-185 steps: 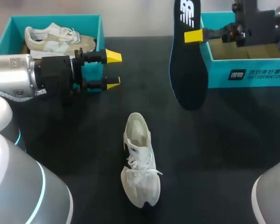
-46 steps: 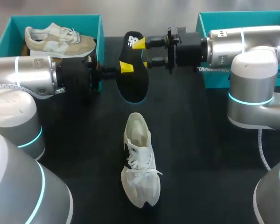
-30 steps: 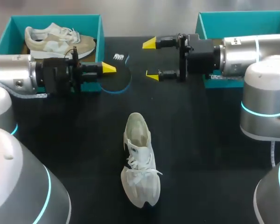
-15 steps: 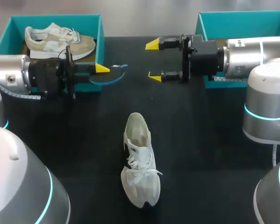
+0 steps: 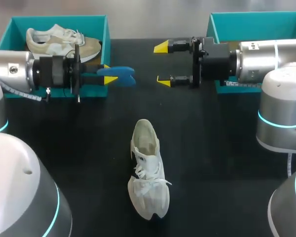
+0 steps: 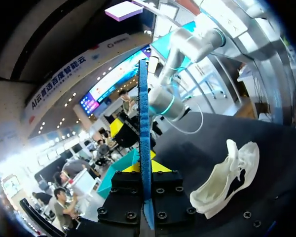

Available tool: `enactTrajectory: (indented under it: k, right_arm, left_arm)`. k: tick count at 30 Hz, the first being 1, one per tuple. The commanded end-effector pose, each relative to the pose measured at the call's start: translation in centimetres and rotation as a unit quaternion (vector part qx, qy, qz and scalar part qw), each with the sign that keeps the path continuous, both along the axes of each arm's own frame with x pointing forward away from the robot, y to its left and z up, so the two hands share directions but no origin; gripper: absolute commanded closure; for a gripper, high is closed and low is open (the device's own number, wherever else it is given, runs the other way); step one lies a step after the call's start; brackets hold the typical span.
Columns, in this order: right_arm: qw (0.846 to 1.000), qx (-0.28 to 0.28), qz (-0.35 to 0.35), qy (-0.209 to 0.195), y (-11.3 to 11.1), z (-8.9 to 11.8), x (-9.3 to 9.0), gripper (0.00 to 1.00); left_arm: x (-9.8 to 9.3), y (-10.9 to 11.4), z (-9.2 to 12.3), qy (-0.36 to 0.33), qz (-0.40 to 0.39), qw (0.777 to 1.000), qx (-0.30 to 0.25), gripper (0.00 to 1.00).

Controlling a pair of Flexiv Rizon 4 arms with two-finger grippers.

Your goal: Take the shoe out of the shoebox, open the shoe tongue, remove and reinsert the insole, then place the shoe into the shoebox

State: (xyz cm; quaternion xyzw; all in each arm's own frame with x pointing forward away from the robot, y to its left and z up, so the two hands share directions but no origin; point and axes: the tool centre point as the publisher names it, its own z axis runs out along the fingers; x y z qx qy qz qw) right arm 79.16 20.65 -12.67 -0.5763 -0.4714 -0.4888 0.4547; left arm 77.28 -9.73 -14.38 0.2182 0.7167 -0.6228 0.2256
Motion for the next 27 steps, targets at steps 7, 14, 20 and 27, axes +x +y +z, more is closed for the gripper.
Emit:
enactTrajectory:
  k: [7, 14, 20, 27]
  right_arm:
    - [1.0, -0.004, 0.0, 0.001, 0.1, 0.1, 0.0, 0.0]
    - [1.0, -0.004, 0.0, 0.001, 0.1, 0.1, 0.0, 0.0]
    - [1.0, -0.004, 0.0, 0.001, 0.1, 0.1, 0.0, 0.0]
    - [1.0, -0.004, 0.0, 0.001, 0.1, 0.1, 0.0, 0.0]
  left_arm:
    - [0.8, 0.0, 0.0, 0.227, -0.024, 0.973, 0.035, 1.0]
    - [1.7, 0.2, -0.5, 0.351, -0.006, 0.936, 0.039, 1.0]
    - [1.5, 0.4, -1.4, 0.509, -0.013, 0.86, 0.023, 1.0]
    - [0.8, 0.1, -1.7, 0.53, -0.019, 0.845, 0.066, 1.0]
